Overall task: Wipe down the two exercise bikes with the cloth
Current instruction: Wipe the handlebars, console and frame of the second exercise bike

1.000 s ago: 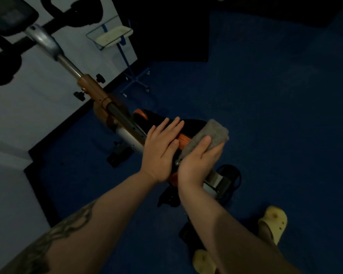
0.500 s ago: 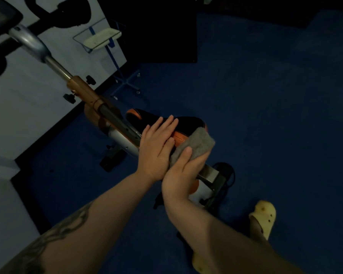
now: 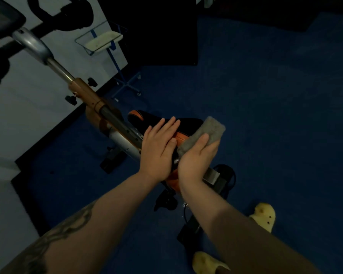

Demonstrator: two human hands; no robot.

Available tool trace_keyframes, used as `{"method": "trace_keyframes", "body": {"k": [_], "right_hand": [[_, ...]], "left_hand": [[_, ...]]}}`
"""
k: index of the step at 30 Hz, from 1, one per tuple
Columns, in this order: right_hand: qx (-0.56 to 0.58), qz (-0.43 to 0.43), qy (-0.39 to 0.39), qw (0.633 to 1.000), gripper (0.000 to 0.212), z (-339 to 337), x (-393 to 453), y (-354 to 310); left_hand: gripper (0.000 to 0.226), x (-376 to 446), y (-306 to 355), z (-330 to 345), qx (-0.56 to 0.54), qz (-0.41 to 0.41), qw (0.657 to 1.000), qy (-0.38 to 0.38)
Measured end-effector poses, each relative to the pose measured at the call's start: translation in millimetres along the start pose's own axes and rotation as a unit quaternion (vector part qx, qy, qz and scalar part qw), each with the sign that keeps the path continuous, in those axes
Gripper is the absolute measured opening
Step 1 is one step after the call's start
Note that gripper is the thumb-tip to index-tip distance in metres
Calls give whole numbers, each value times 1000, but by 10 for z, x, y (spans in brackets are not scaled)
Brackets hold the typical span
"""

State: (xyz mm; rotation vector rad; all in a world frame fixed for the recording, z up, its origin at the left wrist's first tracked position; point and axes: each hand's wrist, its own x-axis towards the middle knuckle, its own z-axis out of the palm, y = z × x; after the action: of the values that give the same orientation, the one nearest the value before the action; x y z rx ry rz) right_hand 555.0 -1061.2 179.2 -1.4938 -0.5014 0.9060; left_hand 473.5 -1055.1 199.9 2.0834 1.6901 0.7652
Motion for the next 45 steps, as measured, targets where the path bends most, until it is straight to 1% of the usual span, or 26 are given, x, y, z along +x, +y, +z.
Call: {"method": "trace_keyframes", "body": {"k": [2,6,8,10,12,14,17,18,20,21,23,25,27,29,30,31,33,34,36,39,41,42,45], "right_hand": [[11,1,-3,1000,52,-14,5,-12],[-1,-30,-17,999,57,-39,-400,106],[0,-25,-35,999,56,-51,-272,81],[4,-3,-44,999,52,-44,27,2],[-6,18,-48,999,54,-54,215,-41],[5,28,-54,998,57,-70,150,-21],[7,-15,-61,998,56,-84,-144,20],[0,-24,-56,998,54,-79,-151,20],[-30,-15,-39,999,50,-47,62,-50],[-49,-4,-46,998,49,-44,218,-104],[-107,6,-109,988,46,-57,503,-208],[-165,-28,-166,972,43,-116,578,-238],[-219,-88,-209,949,44,-227,555,-212],[-279,-144,-248,917,45,-307,610,-251],[-327,-159,-274,891,44,-269,703,-298],[-388,-165,-305,854,43,-169,820,-348],[-493,-150,-369,773,46,64,995,-525],[-516,-141,-392,748,48,142,1038,-585],[-532,-165,-413,721,49,144,1034,-586],[-510,-240,-412,716,49,-149,967,-484],[-514,-249,-425,702,52,-175,1003,-465],[-529,-247,-437,685,53,-70,1046,-480],[-580,-229,-499,601,56,341,1132,-567]], "left_hand": [[50,-18,-14,1,-7,0,1000,4],[49,-31,-34,6,-6,3,1000,11],[49,-14,-32,14,-6,0,1000,12],[48,-2,-29,26,-9,-5,1000,15],[47,-4,-33,32,-15,-12,1000,17],[47,-28,-31,32,-11,-9,1000,14],[51,-42,-26,14,-2,-6,1000,5],[52,-34,-21,15,-2,-7,1000,3],[50,-17,-6,15,-5,-11,1000,6],[49,-7,-6,17,-8,-12,1000,7],[48,-6,-13,17,-17,-13,1000,10],[48,-23,-30,23,-18,-10,1000,14],[48,-44,-43,35,-18,-12,1000,21],[51,-50,-47,44,-23,-22,999,31],[52,-46,-50,46,-30,-27,999,35],[55,-42,-55,50,-36,-30,998,38],[63,-46,-59,57,-39,-40,997,45],[67,-60,-52,60,-39,-52,997,52],[71,-84,-43,60,-38,-80,994,66],[73,-106,-40,78,-39,-96,992,75],[72,-110,-50,88,-38,-103,991,80],[72,-110,-50,87,-36,-107,990,83],[72,-120,-2,81,-4,-124,988,88]]}}
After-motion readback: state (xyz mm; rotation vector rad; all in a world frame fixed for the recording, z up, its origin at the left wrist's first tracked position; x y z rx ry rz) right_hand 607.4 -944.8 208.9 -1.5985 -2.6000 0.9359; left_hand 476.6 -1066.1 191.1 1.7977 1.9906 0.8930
